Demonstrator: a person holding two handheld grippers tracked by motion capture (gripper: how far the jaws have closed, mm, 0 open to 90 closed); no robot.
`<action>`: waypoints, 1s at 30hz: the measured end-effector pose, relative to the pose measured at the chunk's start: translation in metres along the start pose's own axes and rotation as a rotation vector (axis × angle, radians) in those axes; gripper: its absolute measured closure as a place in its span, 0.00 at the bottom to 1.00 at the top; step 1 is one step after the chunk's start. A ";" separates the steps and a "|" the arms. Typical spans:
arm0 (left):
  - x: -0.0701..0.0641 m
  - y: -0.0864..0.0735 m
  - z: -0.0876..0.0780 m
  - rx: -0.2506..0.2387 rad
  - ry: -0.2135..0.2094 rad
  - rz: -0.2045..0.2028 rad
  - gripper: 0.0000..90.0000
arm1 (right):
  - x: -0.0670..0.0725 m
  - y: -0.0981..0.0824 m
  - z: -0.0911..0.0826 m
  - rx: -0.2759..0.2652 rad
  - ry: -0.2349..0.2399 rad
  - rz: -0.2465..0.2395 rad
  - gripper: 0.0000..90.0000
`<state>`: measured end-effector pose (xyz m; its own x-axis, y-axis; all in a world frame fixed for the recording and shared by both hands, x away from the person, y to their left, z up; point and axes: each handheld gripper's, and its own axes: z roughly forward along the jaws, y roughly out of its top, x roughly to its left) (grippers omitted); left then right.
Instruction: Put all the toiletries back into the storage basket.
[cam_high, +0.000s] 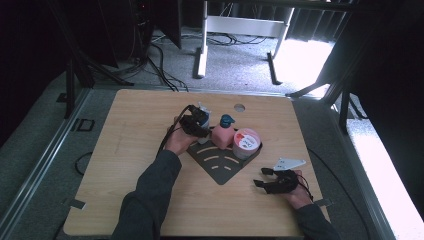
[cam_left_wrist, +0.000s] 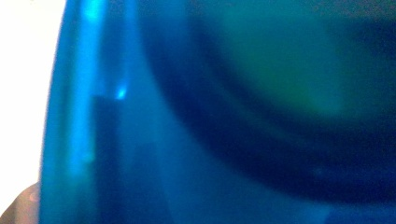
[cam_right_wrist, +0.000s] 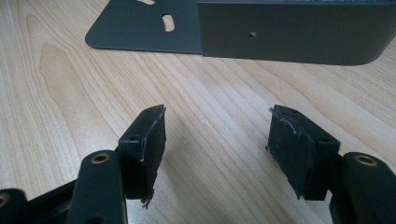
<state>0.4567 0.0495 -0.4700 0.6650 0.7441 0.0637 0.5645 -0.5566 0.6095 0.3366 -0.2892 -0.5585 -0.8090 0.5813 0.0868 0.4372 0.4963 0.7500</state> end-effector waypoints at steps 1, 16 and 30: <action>0.000 0.000 0.001 0.001 -0.001 -0.002 0.61 | 0.000 0.000 0.000 0.000 0.000 0.000 0.40; 0.005 0.002 0.008 -0.006 0.004 -0.036 0.61 | 0.000 0.000 0.000 0.000 0.002 -0.001 0.40; 0.006 0.005 0.013 -0.024 -0.010 -0.052 0.61 | 0.000 0.000 0.000 0.000 0.003 0.000 0.40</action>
<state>0.4697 0.0465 -0.4767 0.6400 0.7680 0.0239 0.5866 -0.5084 0.6304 0.3368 -0.2895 -0.5585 -0.8100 0.5796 0.0886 0.4373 0.4966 0.7498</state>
